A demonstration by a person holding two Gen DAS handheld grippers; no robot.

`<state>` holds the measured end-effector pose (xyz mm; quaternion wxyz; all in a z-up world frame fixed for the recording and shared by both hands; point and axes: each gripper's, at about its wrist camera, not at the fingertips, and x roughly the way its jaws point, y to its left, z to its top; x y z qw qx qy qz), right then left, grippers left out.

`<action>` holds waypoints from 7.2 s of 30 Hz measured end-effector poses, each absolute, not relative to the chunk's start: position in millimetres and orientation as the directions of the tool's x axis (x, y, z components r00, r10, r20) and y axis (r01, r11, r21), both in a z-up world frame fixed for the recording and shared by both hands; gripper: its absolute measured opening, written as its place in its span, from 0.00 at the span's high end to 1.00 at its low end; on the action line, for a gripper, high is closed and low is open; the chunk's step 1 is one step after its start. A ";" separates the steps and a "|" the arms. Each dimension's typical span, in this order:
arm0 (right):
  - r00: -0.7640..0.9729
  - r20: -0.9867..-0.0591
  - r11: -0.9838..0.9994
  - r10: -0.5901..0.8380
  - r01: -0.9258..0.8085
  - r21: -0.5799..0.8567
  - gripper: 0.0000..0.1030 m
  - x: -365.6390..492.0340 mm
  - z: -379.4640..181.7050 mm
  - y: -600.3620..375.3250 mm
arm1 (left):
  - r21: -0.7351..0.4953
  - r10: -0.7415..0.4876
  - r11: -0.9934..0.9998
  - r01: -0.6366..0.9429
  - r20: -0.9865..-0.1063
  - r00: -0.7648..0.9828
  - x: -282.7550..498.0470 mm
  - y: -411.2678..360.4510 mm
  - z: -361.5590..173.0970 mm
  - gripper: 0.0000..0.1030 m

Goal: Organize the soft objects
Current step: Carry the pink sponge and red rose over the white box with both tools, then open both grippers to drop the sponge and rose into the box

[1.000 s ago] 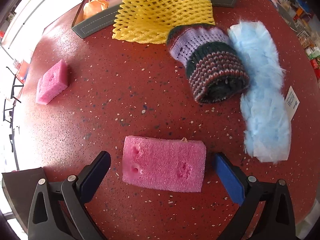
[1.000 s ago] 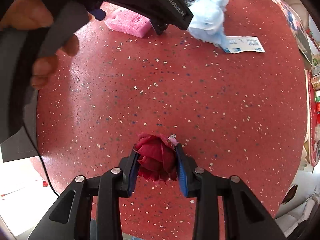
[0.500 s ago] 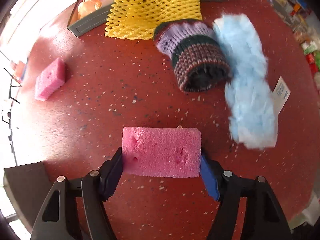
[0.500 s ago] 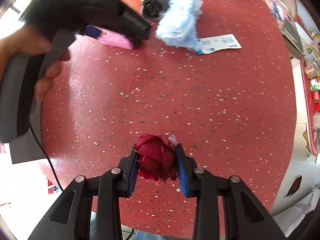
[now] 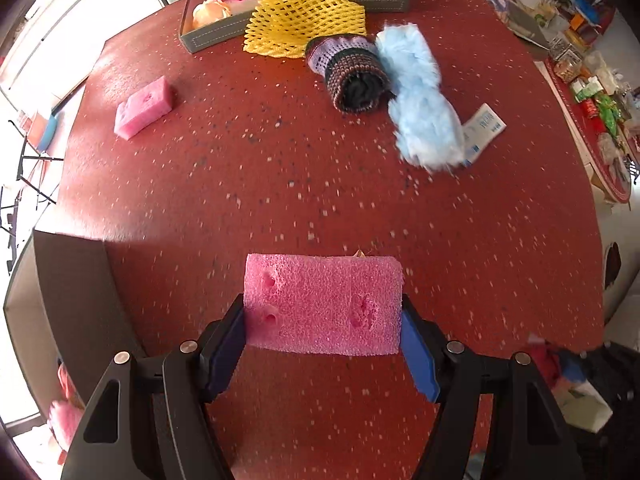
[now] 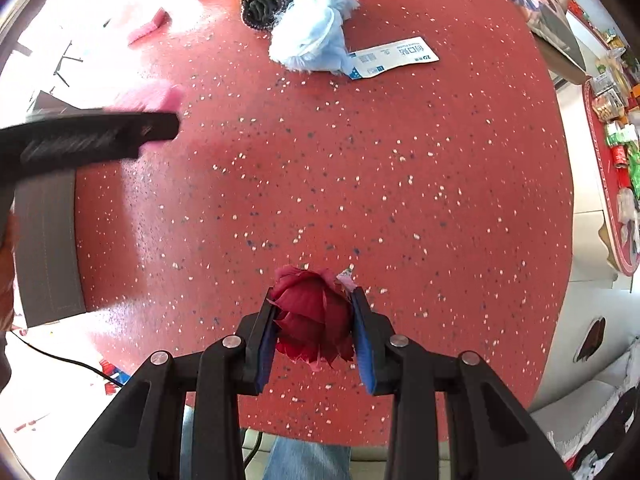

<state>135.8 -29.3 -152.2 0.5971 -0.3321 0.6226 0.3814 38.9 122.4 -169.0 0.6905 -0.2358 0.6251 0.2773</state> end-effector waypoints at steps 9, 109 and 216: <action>-0.055 -0.998 0.476 0.030 -0.877 0.062 0.64 114.7 -136.0 -22.4 | -0.014 0.080 0.714 -0.700 -0.992 0.101 -9.7 106.4 -131.8 0.31; -0.092 -0.982 -0.081 0.164 -0.994 0.079 0.64 -147.9 -59.4 214.5 | -0.031 0.264 0.167 -0.985 -0.961 0.075 -278.2 192.2 -86.2 0.31; -0.060 -0.990 -0.113 0.129 -0.993 0.045 0.64 -160.4 -74.3 223.5 | -0.026 0.232 0.169 -0.985 -0.970 0.065 -280.7 192.8 -98.2 0.30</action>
